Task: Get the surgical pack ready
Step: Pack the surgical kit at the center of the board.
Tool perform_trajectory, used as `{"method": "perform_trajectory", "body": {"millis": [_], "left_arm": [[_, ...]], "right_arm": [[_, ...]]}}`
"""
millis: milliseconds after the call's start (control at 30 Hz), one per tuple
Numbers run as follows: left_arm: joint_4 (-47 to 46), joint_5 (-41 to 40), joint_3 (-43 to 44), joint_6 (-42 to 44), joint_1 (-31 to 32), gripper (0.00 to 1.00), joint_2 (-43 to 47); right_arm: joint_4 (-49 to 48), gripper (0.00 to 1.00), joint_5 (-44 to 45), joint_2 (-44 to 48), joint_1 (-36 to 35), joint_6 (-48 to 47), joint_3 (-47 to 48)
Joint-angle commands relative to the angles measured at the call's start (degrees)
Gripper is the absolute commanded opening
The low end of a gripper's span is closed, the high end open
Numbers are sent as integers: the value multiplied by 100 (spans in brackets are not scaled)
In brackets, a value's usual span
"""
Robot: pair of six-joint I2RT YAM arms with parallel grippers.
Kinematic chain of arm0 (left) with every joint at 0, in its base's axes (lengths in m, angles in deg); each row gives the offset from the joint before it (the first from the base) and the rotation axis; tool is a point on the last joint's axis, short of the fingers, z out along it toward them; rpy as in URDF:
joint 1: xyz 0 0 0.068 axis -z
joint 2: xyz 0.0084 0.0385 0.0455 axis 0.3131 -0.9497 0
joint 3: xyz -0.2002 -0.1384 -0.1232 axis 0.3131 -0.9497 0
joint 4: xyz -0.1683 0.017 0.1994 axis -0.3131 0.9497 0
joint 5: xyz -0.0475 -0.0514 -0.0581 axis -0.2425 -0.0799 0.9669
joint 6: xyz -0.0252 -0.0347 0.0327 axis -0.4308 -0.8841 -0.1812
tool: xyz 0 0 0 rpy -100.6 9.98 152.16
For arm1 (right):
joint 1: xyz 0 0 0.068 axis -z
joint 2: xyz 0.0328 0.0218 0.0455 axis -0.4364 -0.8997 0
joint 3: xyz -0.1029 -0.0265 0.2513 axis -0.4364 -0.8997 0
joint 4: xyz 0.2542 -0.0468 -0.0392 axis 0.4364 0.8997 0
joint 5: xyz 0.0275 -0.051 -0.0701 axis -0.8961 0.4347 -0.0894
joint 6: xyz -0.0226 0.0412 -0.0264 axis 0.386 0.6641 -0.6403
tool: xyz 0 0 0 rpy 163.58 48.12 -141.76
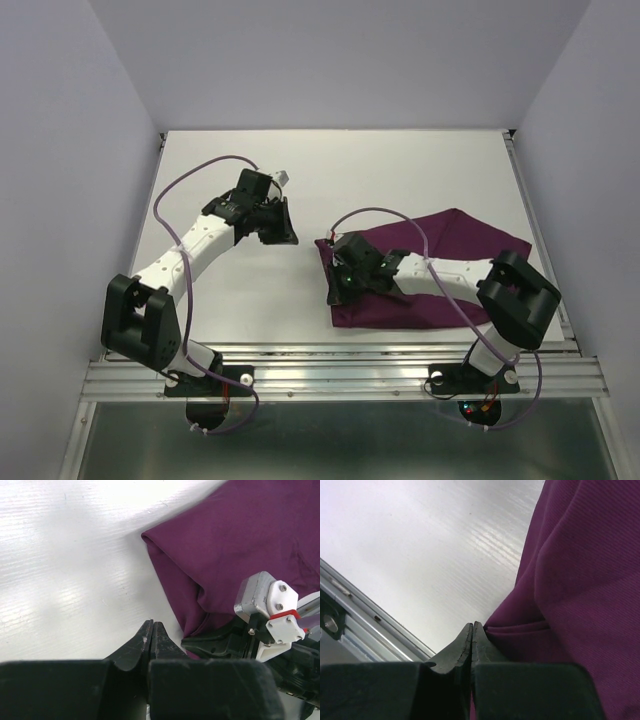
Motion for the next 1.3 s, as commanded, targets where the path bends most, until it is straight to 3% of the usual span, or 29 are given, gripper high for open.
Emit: {"method": "perform_trajectory", "body": {"millis": [0,167,300,467,500,600,633,700,767,967,1267], "left_arm": [[-125,20,54,42,-30,0,-44],[-231,-50,168,68,-48,0,-264],[-336,-86,204,42,-48,0,-483],[-661,72,29,-134,-48,0,-888],[-688,64,11,-160,-48,0,-958],[-811,55,-112,-257,5,0,-1178],[-855,73,-130,-309,31,0,-1265],[-943,73,-183,-380,163,0,-1397],[-987,11,-183,-433,277,0,-1512],[-1101,-42,-165,-600,585,0,-1864],[-1163,-59,-271,-635,691,0,-1995]], "right_arm": [[153,1,752,-186,39,-239,40],[294,1,929,-117,39,-361,443],[486,3,1218,655,39,-546,900],[882,49,1929,1192,39,-740,1244],[1065,50,2270,1237,152,-749,1262],[1470,49,2764,1377,678,-636,1201],[1671,47,2792,1430,1307,-600,1122],[1901,36,2626,1579,2387,-442,858],[1955,29,2371,1711,2893,-476,569],[2016,19,2326,1536,3203,-477,190],[1560,15,1747,1072,3203,-406,-284]]}}
